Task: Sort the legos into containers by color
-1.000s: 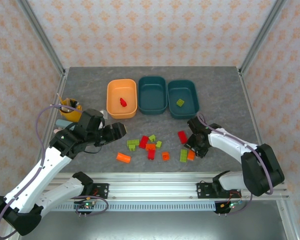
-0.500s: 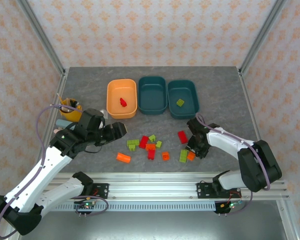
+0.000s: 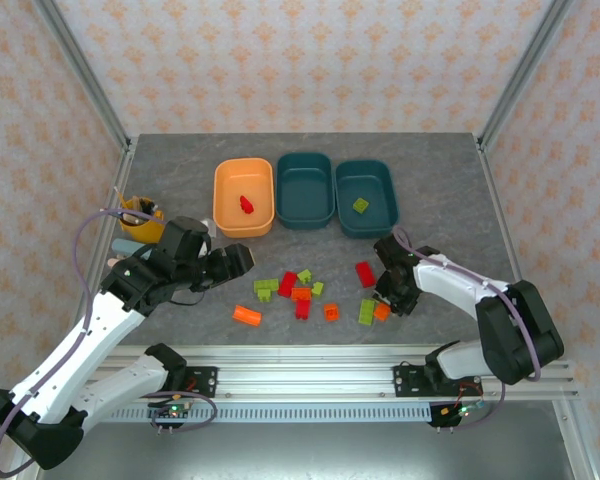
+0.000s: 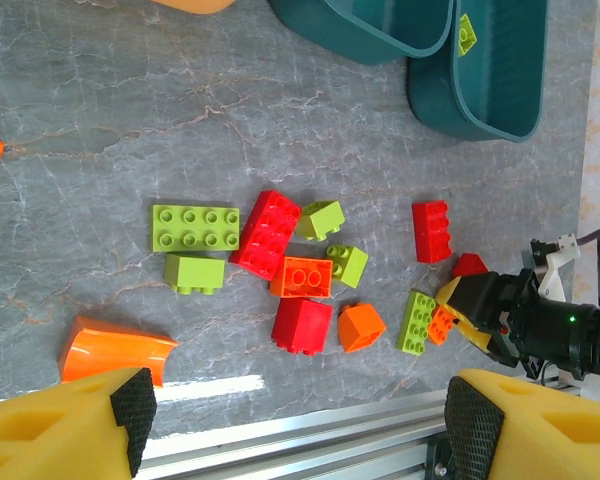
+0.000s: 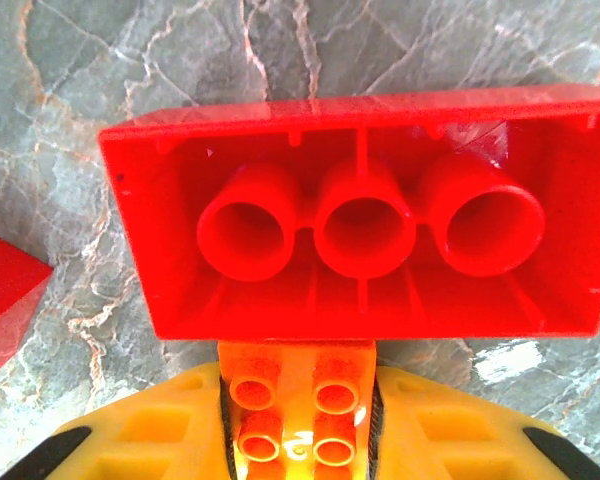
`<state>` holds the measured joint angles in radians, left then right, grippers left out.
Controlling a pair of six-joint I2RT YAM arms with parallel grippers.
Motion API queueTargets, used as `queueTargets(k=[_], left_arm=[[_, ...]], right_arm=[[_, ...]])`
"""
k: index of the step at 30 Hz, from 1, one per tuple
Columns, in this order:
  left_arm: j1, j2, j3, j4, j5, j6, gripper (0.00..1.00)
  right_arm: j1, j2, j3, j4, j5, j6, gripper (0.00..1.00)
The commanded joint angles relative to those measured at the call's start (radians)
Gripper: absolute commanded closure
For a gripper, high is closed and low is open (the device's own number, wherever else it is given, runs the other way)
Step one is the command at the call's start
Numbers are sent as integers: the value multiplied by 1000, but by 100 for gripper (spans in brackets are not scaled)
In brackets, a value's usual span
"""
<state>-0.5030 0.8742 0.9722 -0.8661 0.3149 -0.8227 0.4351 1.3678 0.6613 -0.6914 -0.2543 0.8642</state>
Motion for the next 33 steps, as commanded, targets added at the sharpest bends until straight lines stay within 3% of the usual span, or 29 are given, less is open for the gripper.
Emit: queueTargets(k=[1, 8, 13, 20, 33], left_arm=[[3, 0, -21, 21, 7, -16, 21], [4, 25, -21, 48, 7, -28, 21], [3, 99, 59, 73, 3, -33, 21], [43, 290, 261, 65, -20, -3, 19], [261, 575, 382, 162, 67, 32, 19]], right_arm=[[3, 3, -1, 101, 20, 8, 67], [26, -91, 191, -55, 69, -53, 68], [89, -10, 429, -115, 96, -110, 68], [120, 312, 799, -65, 73, -176, 69], [103, 1022, 1619, -204, 84, -243, 69]])
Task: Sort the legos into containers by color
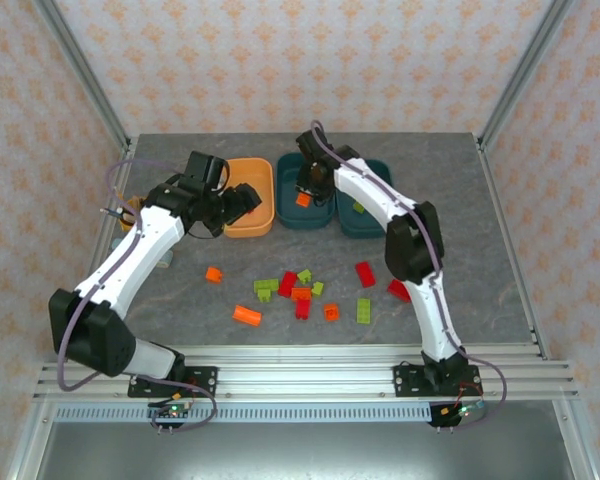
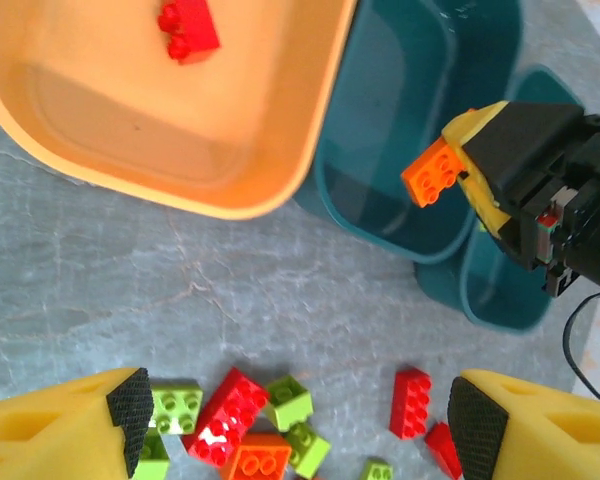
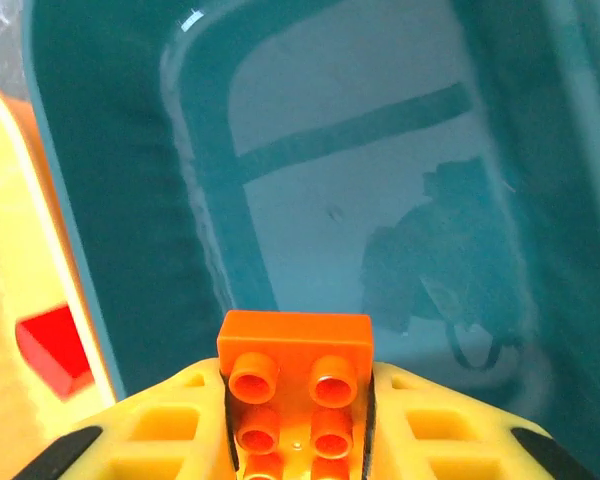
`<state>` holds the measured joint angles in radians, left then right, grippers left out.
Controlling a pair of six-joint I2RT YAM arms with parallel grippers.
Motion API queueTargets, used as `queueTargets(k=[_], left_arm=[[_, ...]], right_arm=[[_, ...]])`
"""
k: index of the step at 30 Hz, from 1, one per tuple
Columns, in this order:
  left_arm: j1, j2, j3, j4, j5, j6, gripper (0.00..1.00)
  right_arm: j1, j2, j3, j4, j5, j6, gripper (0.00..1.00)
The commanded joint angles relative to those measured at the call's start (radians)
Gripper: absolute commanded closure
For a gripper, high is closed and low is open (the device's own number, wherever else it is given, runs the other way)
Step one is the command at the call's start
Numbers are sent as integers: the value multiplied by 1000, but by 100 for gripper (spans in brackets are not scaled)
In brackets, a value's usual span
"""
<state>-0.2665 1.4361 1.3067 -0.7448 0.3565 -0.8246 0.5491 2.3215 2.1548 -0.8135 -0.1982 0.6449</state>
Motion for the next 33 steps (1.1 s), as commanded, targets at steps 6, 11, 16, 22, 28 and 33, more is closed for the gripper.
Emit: queueTargets(k=[6, 11, 16, 22, 28, 33], left_arm=[[48, 44, 44, 56, 30, 48, 19], [49, 30, 28, 51, 32, 48, 19], [49, 7, 24, 31, 42, 57, 19], [22, -57, -2, -8, 71, 91, 19], [-98, -160, -75, -42, 96, 159, 19], [-225, -253, -201, -60, 104, 205, 19]], right_arm=[[-34, 240, 291, -126, -16, 1, 66], [-41, 248, 313, -130, -44, -11, 48], [-34, 144, 302, -139, -39, -38, 43], [-14, -161, 15, -71, 4, -52, 43], [19, -567, -504, -17, 54, -57, 43], [47, -895, -939, -45, 41, -68, 41]])
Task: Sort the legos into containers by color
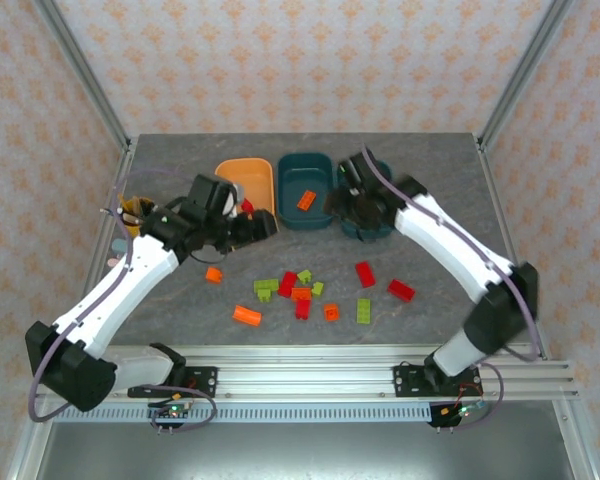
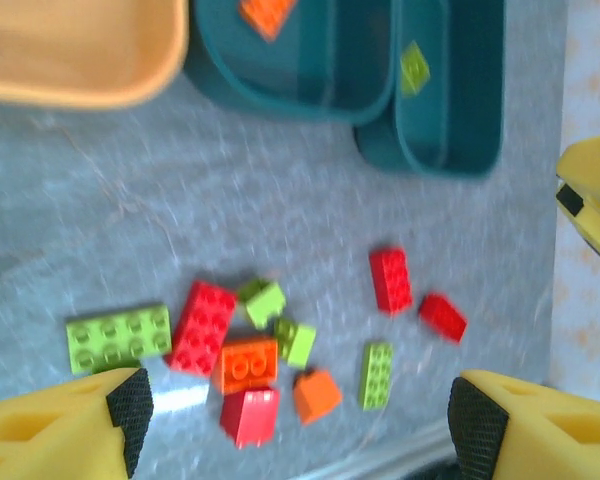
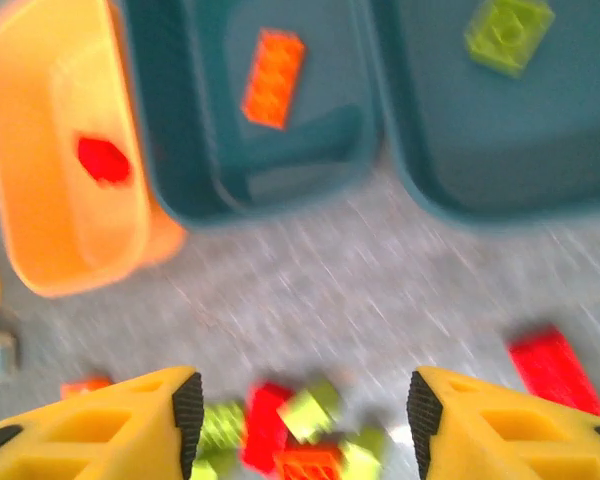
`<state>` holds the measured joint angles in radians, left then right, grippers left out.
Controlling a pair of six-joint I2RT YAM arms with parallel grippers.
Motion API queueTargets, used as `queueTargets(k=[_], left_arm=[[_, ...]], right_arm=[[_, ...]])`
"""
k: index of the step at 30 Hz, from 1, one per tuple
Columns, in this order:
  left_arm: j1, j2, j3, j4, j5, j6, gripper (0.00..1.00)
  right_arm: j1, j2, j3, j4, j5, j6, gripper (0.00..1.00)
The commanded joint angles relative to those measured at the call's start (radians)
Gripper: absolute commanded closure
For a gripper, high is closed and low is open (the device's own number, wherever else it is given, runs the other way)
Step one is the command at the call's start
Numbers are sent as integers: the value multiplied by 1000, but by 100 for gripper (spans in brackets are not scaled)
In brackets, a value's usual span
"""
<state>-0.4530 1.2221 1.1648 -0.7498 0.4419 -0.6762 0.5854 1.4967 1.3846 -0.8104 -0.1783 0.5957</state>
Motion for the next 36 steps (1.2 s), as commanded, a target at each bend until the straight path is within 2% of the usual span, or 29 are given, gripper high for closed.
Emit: queueTargets(k=[1, 6, 12, 20, 36], left_arm=[[-57, -59, -91, -54, 19, 60, 19], [-104, -141, -219, -58, 11, 48, 19], [-152, -189, -308, -39, -7, 33, 19], [-204, -208, -328, -16, -52, -18, 19], [-227, -239, -332, -8, -86, -57, 19]], right_arm=[[22, -128, -247, -59, 11, -22, 40], [80, -283, -515, -33, -112, -16, 35], [113, -247, -669, 56, -155, 0, 34], [113, -149, -672, 109, -145, -32, 37], [113, -1, -621, 92, -81, -40, 54]])
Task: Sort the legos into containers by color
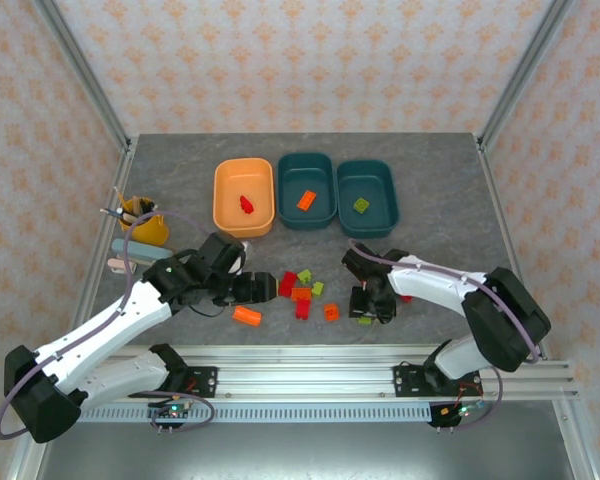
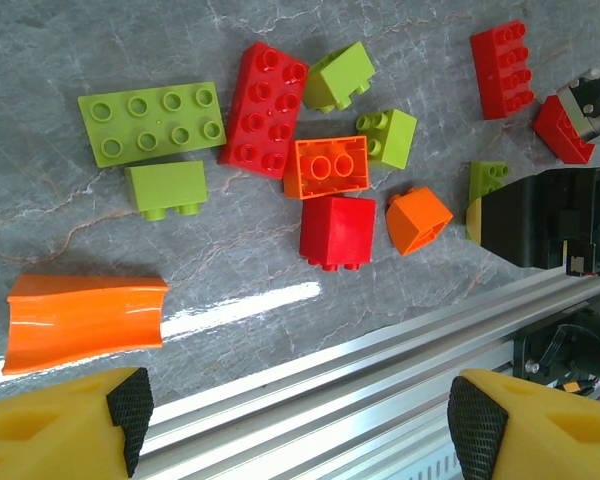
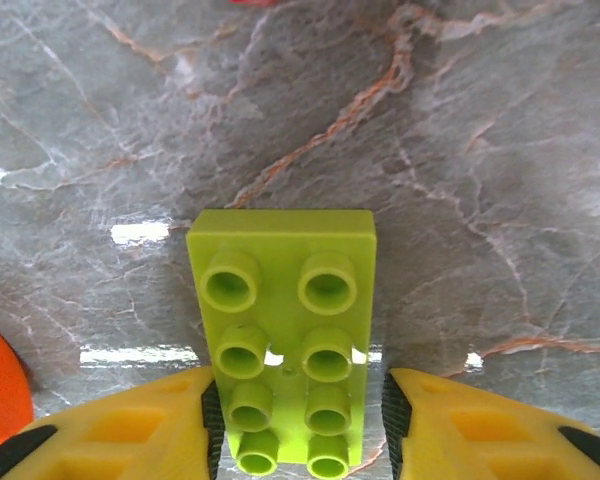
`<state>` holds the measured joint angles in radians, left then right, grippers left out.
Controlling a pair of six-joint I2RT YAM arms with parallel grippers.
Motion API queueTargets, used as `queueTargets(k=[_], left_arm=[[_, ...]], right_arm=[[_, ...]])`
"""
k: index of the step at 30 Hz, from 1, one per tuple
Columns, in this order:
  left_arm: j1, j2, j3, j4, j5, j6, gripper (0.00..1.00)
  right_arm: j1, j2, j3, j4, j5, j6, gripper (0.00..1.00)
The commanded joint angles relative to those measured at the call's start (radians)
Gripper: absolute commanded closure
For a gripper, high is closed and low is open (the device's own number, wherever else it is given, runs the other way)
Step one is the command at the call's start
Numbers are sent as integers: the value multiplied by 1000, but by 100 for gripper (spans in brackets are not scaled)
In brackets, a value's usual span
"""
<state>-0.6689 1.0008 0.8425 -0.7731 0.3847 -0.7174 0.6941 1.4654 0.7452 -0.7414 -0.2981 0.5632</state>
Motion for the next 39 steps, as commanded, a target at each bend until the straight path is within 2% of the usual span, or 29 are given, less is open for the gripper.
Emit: queueTargets(k=[1, 10, 16, 20, 23, 30, 39], left_arm=[[-11, -18, -9, 15, -30, -16, 19], [-11, -24, -10, 15, -48, -23, 19], [-11, -41, 2, 12, -59, -50, 19], [-11, -23, 93, 26, -53, -105, 19], [-4, 42, 216, 14, -63, -110, 19], [100, 246, 484, 6, -31, -88, 19], [225, 415, 636, 11, -23, -46, 19]], right_arm=[[4, 35, 20, 25, 37, -8, 55], [5, 61, 41, 54, 40, -15, 66], [14, -8, 97, -6, 71, -8, 68], [9, -79, 248, -124, 125, -13, 68], [-37, -65, 413, -198, 154, -47, 68], [-210, 149, 782, -263, 182, -142, 70], [-334, 484, 1013, -234, 182, -138, 71]])
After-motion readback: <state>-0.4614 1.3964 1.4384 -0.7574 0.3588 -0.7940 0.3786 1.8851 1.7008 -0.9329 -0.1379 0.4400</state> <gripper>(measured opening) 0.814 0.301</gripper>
